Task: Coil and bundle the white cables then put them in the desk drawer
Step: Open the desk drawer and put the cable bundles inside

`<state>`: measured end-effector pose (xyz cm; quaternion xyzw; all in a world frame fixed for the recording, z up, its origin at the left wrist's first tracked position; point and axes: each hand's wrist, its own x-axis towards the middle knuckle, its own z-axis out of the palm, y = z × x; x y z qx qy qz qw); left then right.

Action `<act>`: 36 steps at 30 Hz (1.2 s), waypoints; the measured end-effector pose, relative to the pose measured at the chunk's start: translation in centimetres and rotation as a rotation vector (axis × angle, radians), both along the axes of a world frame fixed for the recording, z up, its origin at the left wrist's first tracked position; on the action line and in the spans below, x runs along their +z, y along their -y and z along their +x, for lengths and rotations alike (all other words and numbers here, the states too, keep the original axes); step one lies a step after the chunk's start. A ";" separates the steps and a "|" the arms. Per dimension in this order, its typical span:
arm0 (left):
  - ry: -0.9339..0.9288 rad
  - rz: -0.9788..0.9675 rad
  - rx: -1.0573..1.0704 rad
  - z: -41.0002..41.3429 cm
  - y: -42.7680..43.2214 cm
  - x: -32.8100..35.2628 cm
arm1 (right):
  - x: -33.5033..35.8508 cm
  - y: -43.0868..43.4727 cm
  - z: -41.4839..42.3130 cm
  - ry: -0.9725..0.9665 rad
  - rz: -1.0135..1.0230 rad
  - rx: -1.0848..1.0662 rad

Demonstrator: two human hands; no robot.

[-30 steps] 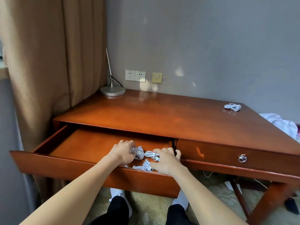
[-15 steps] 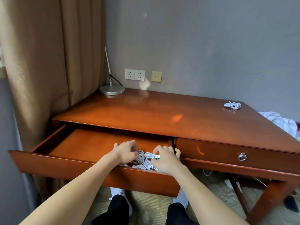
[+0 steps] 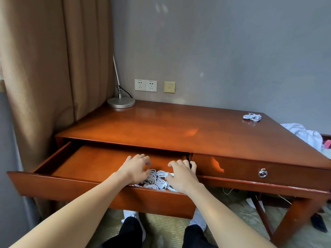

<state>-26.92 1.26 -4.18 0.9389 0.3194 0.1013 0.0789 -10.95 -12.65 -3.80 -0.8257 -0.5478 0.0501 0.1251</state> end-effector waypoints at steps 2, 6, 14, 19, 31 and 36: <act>-0.001 0.070 -0.056 0.4 0.4 0.4 | 0.6 0.6 0.4 0.056 0.012 0.022; 0.046 0.118 -0.137 2.0 1.3 2.1 | 2.6 2.1 2.5 0.073 0.063 -0.011; 0.148 0.247 -0.261 9.2 2.6 6.3 | 7.3 4.6 9.7 0.133 0.130 -0.131; 0.107 0.248 -0.294 15.8 1.8 6.6 | 7.4 3.9 15.8 0.218 0.082 -0.175; 0.060 0.169 -0.347 31.7 -3.2 5.1 | 5.6 1.5 31.0 0.209 0.096 -0.356; 0.048 0.139 -0.372 36.1 -3.7 5.2 | 5.6 1.4 35.5 0.204 0.088 -0.398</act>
